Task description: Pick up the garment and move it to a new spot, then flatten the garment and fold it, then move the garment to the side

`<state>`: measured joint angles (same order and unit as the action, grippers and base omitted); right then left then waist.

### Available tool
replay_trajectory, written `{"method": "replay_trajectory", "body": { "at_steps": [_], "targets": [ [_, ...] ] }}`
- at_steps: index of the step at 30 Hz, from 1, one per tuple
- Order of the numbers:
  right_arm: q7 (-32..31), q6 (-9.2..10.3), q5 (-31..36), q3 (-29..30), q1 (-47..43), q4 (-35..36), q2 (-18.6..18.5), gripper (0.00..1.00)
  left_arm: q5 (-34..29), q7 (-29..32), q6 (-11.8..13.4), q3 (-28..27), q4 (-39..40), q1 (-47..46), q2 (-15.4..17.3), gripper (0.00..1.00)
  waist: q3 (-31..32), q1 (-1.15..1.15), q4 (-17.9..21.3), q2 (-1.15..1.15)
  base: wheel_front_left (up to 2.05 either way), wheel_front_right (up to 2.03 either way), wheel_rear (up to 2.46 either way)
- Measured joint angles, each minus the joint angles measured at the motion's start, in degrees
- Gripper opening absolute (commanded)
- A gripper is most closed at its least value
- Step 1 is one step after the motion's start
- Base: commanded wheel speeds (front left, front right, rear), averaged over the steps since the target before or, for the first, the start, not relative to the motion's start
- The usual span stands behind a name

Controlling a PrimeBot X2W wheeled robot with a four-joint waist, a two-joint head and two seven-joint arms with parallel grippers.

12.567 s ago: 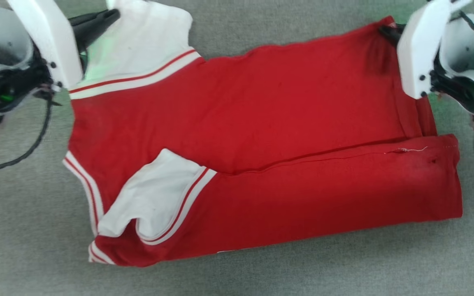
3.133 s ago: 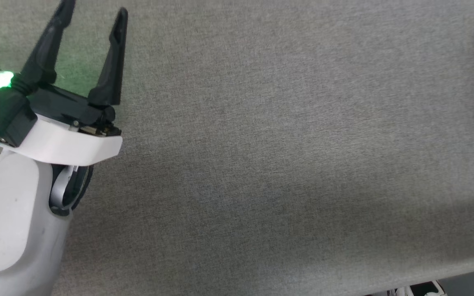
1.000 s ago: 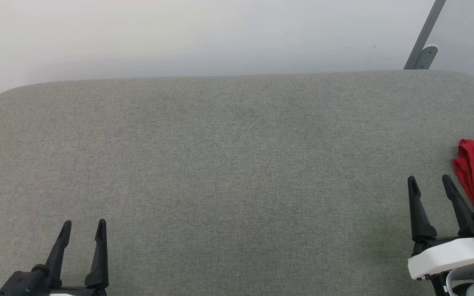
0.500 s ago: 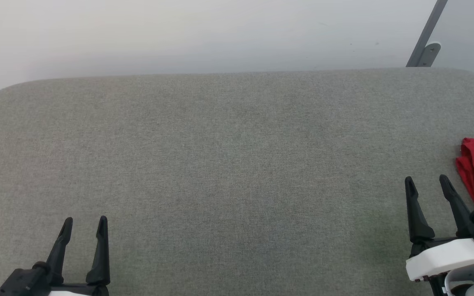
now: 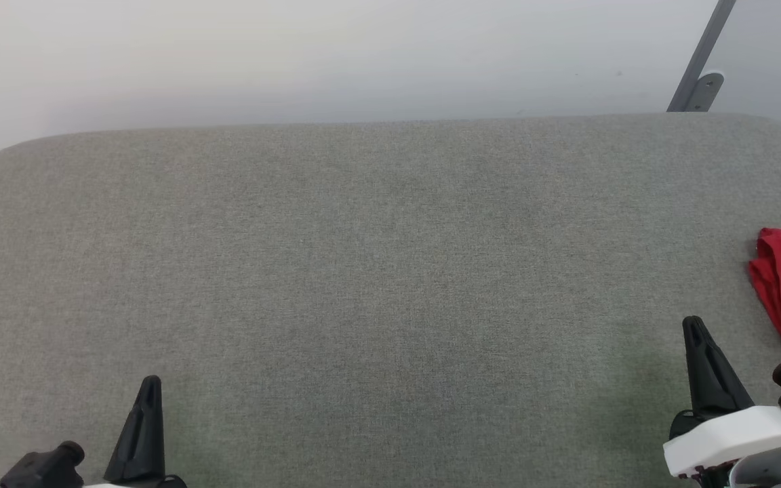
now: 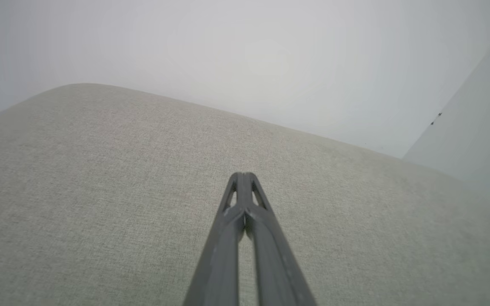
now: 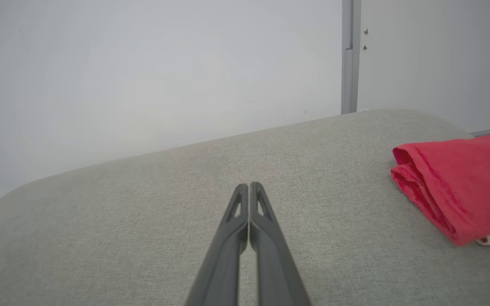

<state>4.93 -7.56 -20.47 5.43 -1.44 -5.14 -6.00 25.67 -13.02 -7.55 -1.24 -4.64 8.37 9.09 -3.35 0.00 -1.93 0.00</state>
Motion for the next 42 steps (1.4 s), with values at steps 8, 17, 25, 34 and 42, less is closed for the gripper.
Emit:
{"method": "replay_trajectory", "body": {
  "at_steps": [8,17,25,34,42],
  "targets": [
    [-1.3,0.0,-8.1,0.1,0.9,-0.9,0.3,0.0,7.7,1.8,0.0,0.0,-1.3,-1.5,-0.2,0.0,0.2,0.0,0.1,0.0,0.0,0.0,0.0],
    [-2.5,0.0,-16.3,0.2,1.5,-2.0,0.6,0.0,15.8,3.5,0.0,-0.1,-2.5,-3.3,-0.5,0.0,0.5,0.0,0.3,0.0,0.0,0.0,0.0],
    [-3.6,0.01,-22.8,0.3,2.1,-2.7,0.9,0.0,21.9,5.3,0.0,-0.3,-3.3,-4.6,-1.1,0.0,0.7,0.0,0.4,0.0,0.0,0.0,0.0],
    [-4.7,0.01,-29.5,0.4,3.0,-3.6,1.2,0.0,28.5,6.8,0.0,-0.5,-4.0,-5.9,-1.5,0.0,0.9,0.0,0.6,0.0,0.0,0.0,0.0],
    [-5.5,0.01,-35.0,0.5,3.3,-4.4,1.5,0.0,33.9,8.2,0.0,-0.8,-4.6,-7.0,-1.8,0.0,1.1,0.0,0.7,0.0,0.0,0.0,0.0]
  ]
}}
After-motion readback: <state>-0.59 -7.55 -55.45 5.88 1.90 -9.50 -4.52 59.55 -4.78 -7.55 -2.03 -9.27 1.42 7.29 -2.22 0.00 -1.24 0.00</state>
